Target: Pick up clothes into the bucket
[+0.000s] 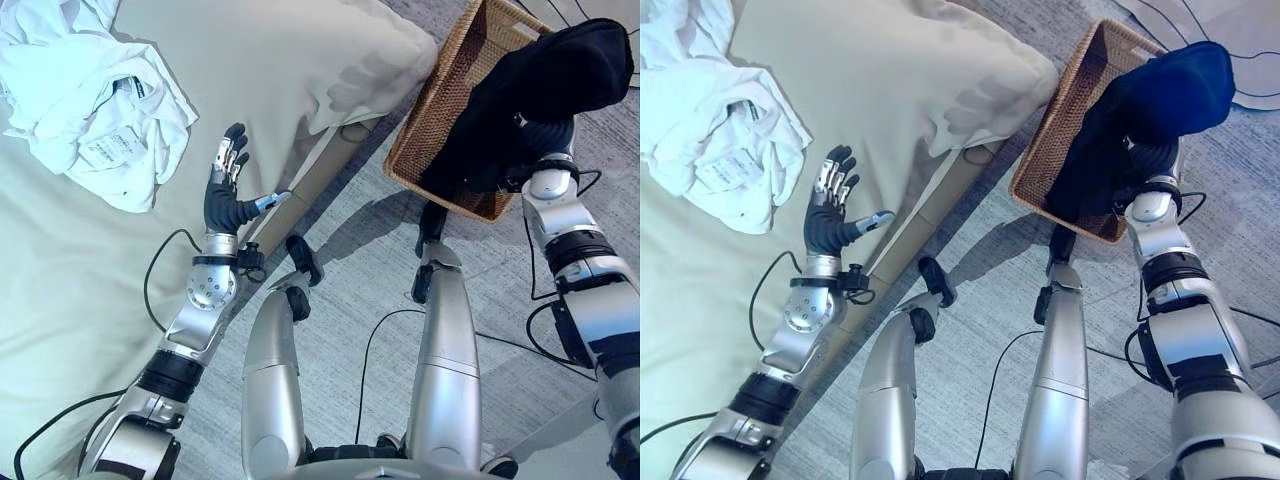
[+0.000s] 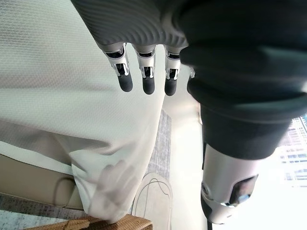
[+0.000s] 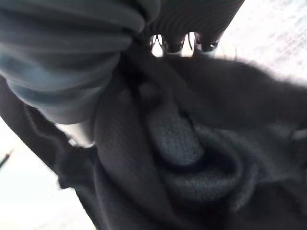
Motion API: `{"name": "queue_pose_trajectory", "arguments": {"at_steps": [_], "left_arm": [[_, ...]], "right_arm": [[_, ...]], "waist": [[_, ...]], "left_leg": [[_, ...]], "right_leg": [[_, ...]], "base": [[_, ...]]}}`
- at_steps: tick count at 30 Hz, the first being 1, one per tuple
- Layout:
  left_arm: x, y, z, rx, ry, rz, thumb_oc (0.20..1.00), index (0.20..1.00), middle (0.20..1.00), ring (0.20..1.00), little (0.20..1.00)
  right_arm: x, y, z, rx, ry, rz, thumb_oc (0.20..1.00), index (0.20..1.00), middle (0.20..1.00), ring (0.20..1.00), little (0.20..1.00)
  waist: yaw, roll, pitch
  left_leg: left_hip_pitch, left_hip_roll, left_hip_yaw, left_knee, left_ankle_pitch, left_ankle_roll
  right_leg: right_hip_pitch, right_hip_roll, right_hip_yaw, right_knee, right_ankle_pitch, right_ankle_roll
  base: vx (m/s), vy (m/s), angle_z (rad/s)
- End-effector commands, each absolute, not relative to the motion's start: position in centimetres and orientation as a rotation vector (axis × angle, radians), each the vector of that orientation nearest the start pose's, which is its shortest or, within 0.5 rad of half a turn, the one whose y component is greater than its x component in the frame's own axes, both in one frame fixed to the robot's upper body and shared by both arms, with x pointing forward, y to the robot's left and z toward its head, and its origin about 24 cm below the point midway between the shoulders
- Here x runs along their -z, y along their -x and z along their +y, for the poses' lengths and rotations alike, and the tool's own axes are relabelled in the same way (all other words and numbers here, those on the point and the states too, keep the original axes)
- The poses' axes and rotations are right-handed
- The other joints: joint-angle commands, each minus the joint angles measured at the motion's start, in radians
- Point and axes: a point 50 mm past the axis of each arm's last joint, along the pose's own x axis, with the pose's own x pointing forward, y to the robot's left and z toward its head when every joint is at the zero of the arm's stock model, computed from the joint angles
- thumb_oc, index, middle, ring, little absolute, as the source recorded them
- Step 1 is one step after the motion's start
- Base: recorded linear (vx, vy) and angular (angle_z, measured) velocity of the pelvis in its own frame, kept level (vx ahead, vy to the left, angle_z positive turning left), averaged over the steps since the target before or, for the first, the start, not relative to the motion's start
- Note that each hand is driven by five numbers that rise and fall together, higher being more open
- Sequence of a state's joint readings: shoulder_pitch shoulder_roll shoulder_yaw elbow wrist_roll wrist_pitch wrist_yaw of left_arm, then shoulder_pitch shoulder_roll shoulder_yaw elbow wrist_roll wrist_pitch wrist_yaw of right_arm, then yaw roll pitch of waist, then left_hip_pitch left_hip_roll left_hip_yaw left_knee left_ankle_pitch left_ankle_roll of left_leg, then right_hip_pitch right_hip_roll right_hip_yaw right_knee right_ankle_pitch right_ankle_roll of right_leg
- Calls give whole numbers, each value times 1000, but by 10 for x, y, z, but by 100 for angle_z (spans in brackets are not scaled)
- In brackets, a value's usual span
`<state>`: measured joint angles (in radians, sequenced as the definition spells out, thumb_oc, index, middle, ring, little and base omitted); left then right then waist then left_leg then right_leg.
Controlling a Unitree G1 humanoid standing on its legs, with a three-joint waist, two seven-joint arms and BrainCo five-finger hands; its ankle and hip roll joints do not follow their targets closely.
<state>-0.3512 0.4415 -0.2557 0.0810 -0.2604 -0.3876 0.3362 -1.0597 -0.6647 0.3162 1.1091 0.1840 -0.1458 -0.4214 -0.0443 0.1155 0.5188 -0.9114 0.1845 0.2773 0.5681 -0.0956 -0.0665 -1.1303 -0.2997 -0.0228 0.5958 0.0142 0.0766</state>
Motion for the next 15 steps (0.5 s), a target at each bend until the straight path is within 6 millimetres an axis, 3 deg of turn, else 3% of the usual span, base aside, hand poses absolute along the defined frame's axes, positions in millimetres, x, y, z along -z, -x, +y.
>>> {"name": "queue_pose_trajectory", "arguments": {"at_steps": [1,15], "left_arm": [[-161,-285,174,-38,-23,-675,1000,1000,1000,1000,1000],[-167,-288,174,-46,-21,-691,1000,1000,1000,1000,1000]], "right_arm": [[-231,-387,-306,625,638,-236,1000,1000,1000,1000,1000],[-219,-391,-298,618,611,-200,1000,1000,1000,1000,1000]], "waist": [[-28,29,-58],[-31,24,-58]], "left_leg": [[-24,24,-112,92,-100,-39],[12,19,-109,42,-82,-39]], "right_leg": [[27,-4,65,-12,-3,90],[66,-4,51,-58,10,95]], "base": [[0,0,0],[0,0,0]]}}
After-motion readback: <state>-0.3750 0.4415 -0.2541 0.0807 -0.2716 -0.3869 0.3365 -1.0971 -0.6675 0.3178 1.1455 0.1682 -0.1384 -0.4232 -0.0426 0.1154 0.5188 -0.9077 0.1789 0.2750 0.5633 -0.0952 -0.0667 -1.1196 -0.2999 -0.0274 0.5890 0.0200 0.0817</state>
